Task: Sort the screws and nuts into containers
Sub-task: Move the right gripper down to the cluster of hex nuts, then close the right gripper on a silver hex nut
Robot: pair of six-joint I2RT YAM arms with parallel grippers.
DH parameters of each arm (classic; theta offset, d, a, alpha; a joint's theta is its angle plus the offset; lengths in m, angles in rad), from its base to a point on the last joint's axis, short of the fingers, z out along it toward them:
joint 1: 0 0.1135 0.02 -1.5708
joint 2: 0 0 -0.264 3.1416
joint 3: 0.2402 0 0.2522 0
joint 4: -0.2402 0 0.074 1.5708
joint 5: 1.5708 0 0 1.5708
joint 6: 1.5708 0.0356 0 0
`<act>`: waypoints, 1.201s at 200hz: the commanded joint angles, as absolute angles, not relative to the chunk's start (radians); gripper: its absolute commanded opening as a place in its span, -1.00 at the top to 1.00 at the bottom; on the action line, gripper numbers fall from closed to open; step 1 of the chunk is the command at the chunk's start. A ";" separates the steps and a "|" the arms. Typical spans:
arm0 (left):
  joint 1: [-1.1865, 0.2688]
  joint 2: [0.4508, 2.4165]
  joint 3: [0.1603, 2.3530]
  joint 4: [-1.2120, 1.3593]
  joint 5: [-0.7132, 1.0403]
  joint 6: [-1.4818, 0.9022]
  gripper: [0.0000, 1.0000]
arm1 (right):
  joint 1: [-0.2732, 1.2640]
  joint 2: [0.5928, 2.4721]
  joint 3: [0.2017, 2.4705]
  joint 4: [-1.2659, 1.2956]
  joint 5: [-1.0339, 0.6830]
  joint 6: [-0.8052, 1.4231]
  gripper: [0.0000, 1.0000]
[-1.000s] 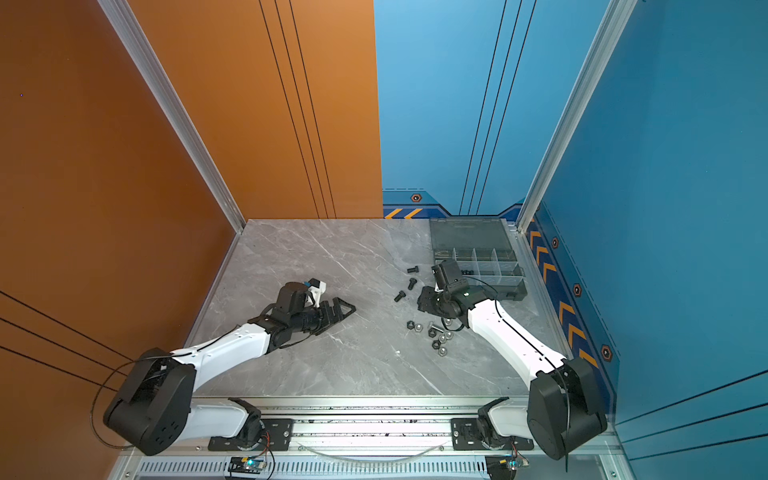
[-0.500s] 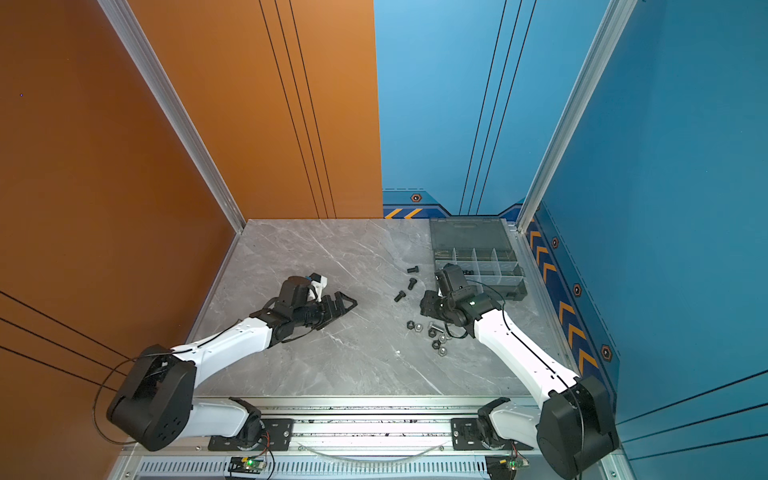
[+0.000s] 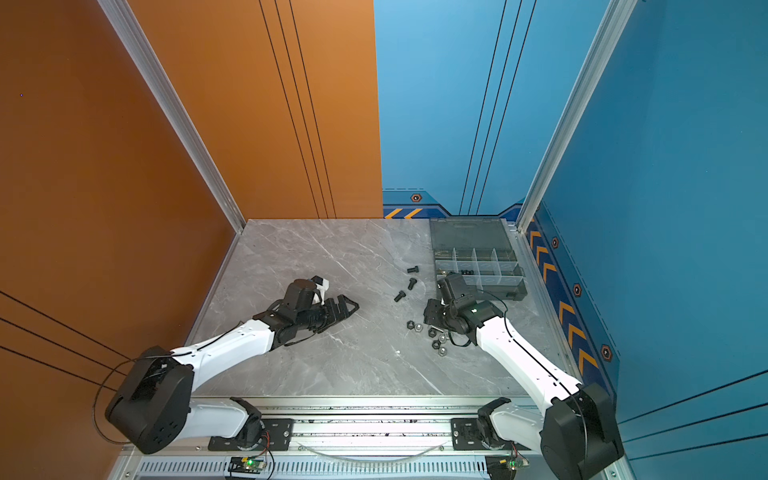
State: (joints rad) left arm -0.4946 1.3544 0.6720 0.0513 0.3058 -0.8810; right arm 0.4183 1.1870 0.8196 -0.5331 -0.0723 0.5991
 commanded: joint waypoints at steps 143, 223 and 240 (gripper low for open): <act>-0.503 1.373 0.742 -0.007 0.298 -0.808 -0.95 | 0.347 1.267 0.785 -0.583 0.086 0.681 -0.23; -0.503 1.401 0.753 0.000 0.316 -0.795 -0.95 | 0.247 1.461 0.879 -0.551 0.036 0.602 -0.06; -0.503 1.394 0.748 0.000 0.316 -0.795 -0.95 | 0.243 1.497 0.896 -0.544 0.028 0.592 -0.03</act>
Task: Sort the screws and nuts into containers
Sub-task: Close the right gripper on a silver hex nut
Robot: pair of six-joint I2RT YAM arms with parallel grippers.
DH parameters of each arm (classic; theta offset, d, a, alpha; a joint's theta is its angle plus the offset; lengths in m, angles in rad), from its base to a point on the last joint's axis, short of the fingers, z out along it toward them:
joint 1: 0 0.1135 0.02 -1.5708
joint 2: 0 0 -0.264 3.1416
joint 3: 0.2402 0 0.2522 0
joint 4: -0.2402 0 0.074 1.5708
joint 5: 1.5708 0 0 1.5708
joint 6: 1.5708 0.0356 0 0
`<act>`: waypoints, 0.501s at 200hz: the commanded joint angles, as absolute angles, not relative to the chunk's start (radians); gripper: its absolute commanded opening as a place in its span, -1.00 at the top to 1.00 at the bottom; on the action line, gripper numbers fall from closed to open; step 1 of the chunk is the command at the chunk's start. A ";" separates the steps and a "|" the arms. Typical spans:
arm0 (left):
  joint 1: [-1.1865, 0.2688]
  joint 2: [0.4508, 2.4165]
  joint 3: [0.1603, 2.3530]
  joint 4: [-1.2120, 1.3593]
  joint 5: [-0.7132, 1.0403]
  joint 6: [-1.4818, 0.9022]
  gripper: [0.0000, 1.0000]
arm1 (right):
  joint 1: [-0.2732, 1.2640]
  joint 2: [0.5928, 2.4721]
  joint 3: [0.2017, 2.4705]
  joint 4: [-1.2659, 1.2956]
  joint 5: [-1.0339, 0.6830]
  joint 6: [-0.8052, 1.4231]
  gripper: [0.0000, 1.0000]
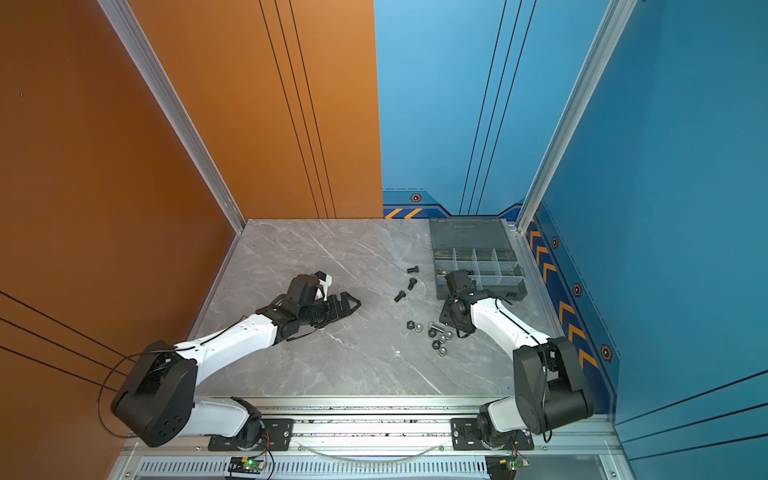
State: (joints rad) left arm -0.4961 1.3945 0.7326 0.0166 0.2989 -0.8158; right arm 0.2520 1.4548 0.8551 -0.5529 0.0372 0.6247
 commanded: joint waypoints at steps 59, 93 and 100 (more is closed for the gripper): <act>-0.502 1.390 0.744 -0.001 0.311 -0.795 -0.95 | 0.244 1.568 0.909 -0.505 0.000 0.582 0.00; -0.503 1.399 0.743 0.006 0.313 -0.798 -0.95 | 0.245 1.599 0.918 -0.496 -0.006 0.578 0.01; -0.502 1.399 0.745 0.006 0.314 -0.798 -0.95 | 0.246 1.604 0.917 -0.495 -0.007 0.578 0.01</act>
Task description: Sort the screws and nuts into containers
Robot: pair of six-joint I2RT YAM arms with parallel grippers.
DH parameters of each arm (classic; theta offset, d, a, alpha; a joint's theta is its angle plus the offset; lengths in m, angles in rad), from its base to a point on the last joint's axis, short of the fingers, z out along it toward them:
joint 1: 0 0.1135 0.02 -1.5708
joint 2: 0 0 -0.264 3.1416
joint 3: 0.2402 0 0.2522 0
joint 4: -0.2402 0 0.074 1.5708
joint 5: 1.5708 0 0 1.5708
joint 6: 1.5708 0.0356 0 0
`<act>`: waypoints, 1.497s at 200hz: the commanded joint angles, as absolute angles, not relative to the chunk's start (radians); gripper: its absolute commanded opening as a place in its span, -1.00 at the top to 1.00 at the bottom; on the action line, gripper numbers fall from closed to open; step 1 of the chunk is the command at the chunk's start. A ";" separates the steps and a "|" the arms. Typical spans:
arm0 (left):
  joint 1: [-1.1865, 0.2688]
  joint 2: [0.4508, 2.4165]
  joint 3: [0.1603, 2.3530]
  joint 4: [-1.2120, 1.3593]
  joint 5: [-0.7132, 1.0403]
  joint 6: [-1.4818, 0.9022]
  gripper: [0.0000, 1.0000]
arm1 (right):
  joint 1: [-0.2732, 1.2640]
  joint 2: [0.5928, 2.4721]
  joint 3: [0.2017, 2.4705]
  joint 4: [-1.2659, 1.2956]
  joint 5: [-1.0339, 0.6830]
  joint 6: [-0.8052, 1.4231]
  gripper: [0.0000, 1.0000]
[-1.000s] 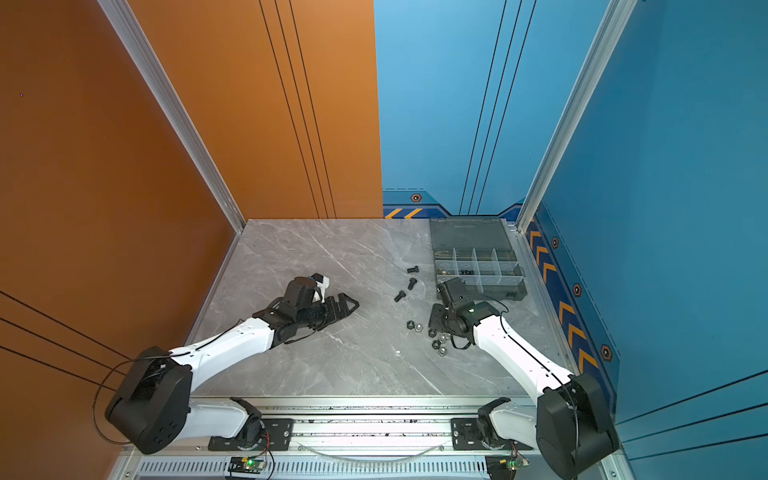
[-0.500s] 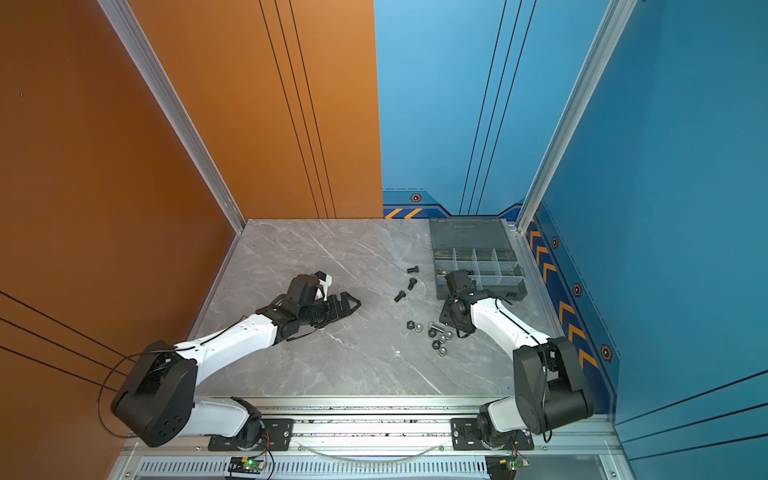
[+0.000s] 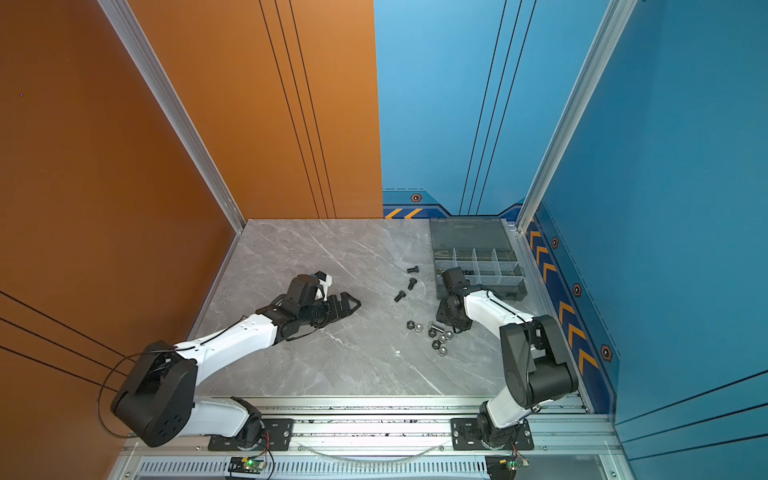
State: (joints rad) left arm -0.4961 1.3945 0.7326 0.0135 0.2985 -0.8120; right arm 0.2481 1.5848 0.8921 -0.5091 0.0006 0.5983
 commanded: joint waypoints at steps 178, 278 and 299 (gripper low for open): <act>-0.503 1.387 0.739 0.003 0.309 -0.795 -0.95 | 0.262 1.641 0.890 -0.474 -0.009 0.581 0.35; -0.502 1.377 0.735 0.021 0.319 -0.801 -0.95 | 0.192 1.475 1.025 -0.570 -0.104 0.445 1.00; -0.501 1.377 0.735 0.025 0.325 -0.802 -0.95 | 0.125 1.451 1.091 -0.590 -0.117 0.414 1.00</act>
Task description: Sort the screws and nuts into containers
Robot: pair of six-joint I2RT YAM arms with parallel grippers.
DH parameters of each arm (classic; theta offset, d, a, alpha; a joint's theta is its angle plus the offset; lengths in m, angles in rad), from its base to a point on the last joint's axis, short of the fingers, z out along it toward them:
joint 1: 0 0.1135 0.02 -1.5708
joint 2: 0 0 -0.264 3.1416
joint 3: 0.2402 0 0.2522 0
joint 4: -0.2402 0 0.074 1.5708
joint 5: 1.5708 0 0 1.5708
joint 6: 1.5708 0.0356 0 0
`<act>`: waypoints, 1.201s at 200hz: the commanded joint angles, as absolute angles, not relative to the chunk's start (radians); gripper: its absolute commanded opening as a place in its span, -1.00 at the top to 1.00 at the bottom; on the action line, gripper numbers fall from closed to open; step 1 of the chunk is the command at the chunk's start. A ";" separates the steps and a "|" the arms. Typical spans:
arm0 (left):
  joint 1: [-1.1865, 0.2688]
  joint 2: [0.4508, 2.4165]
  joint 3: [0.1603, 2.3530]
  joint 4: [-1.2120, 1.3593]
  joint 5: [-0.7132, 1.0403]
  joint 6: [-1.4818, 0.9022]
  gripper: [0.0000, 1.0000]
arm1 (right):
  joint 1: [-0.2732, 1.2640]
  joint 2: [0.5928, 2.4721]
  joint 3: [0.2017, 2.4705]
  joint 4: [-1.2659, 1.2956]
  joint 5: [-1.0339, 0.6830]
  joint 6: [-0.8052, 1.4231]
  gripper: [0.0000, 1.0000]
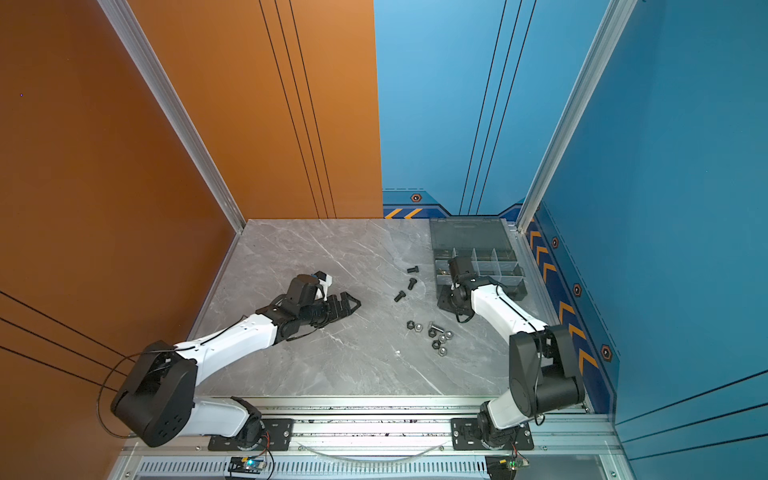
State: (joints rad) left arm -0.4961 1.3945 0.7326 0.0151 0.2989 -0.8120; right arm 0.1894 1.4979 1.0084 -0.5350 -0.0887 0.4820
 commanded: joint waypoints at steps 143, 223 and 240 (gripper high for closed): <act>-0.500 1.362 0.731 0.044 0.337 -0.816 -0.95 | -0.236 1.955 1.606 -0.627 -0.201 0.374 1.00; -0.496 1.398 0.765 0.036 0.344 -0.804 -0.95 | -0.245 2.067 1.646 -0.605 -0.224 0.377 0.90; -0.497 1.404 0.771 0.037 0.344 -0.802 -0.95 | -0.245 2.067 1.654 -0.605 -0.226 0.376 0.88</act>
State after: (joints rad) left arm -0.4961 1.3880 0.7376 0.0406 0.3183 -0.8124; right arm -0.2451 2.0598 1.6154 -0.5999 -0.2100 0.3813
